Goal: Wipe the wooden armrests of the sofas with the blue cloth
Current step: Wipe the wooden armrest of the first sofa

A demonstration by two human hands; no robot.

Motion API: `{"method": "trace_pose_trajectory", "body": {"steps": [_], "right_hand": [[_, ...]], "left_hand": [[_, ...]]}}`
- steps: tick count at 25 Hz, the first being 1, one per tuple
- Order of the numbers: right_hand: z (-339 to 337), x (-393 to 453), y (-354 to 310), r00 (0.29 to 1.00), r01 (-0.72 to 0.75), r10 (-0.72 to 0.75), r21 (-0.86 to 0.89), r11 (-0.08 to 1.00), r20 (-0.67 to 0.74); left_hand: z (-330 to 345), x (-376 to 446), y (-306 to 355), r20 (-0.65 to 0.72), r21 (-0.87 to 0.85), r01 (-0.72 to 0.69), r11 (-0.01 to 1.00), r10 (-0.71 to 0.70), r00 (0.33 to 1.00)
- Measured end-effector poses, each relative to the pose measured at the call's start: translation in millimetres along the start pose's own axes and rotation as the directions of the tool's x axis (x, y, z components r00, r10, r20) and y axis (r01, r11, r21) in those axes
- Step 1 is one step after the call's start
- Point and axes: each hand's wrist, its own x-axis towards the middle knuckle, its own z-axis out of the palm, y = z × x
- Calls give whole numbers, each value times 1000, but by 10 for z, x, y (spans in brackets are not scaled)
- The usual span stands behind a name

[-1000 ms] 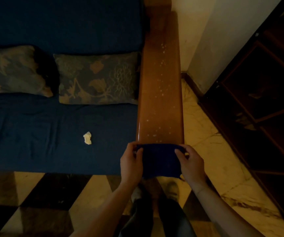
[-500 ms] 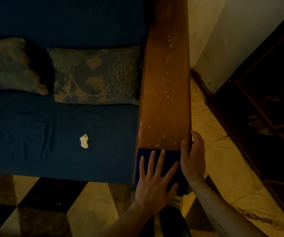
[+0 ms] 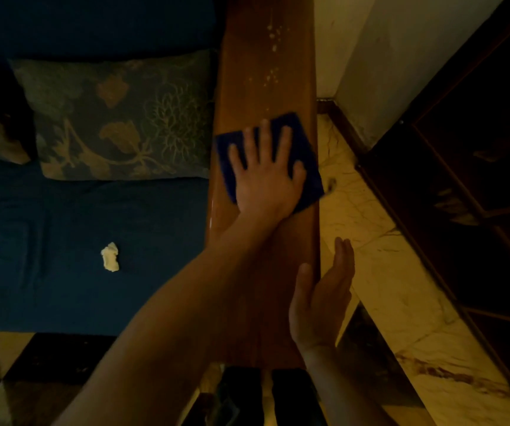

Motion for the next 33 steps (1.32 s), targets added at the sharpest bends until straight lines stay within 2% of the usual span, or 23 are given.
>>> {"method": "trace_pose_trajectory", "body": {"steps": [1,3,5,7,9,10,11,12,14,16,18,19,21,22,24,25,27,28,29,30,31,32,33], "right_hand": [[-9,6,7,999,4,-4,15,1000,-37],[-53,-20,9,996,3,1,45,999,-94],[-72,-31,-12,995,-28,32,37,999,-94],[-74,-47,-26,999,-27,27,0,1000,-43],[-41,-4,-40,999,26,-24,-64,998,35],[-17,26,-59,997,52,-45,-111,992,69],[-9,24,-60,994,72,-58,-152,986,92],[3,8,-43,992,91,-74,-164,982,104],[6,-3,1,995,67,-59,-102,993,79],[-60,31,-46,999,-2,1,20,1000,54],[-124,222,-145,1000,-21,20,44,999,21],[-118,377,-200,1000,-16,15,27,1000,6],[-44,702,-356,1000,10,-10,-11,1000,8],[18,848,-428,999,34,-33,-24,999,19],[213,1128,-525,995,93,-91,-43,995,36],[307,1220,-548,995,98,-96,-58,994,36],[429,1308,-523,999,46,-46,-87,995,3],[451,1333,-486,1000,21,-23,-92,996,-16],[462,1382,-477,999,18,-21,-91,996,-30],[496,1467,-495,999,19,-23,-90,996,-42],[548,1553,-539,998,21,-28,-110,994,-55],[615,1646,-611,997,23,-33,-142,990,-72],[695,1738,-706,996,12,-27,-175,984,-83]], "left_hand": [[6,-246,-14,31,44,-205,978,204,979],[-1,-1035,-284,135,64,-526,848,514,847],[-81,-1700,-666,233,49,-622,782,596,768],[-51,-1564,-915,201,28,-528,849,512,835],[-91,-754,-701,54,-26,-184,983,185,981],[-129,-246,-510,-2,-102,7,995,-8,1000],[-232,155,-310,27,-134,123,983,-120,992],[-244,373,-185,21,-99,138,985,-137,990],[-76,192,-88,38,41,-106,994,104,994],[-77,-683,-259,157,105,-456,884,438,885],[-101,-1559,-563,224,109,-619,778,588,777],[-83,-1748,-713,231,139,-648,749,611,757],[-39,-1480,-910,178,133,-524,841,500,847],[-38,-1159,-890,107,71,-374,925,365,925],[-128,-278,-659,-60,-72,-98,993,94,994],[-193,222,-506,-119,-151,38,988,-56,991],[-211,1311,-151,-57,-312,288,905,-321,946],[-217,1655,-23,0,-283,308,908,-321,947],[-182,1838,67,-31,-149,208,967,-214,976],[-92,1877,122,-65,4,-9,1000,9,998],[-108,1713,64,-13,130,-279,951,283,959],[-135,1454,-103,45,150,-504,851,503,863],[-227,1148,-333,91,109,-625,773,618,781]]}}
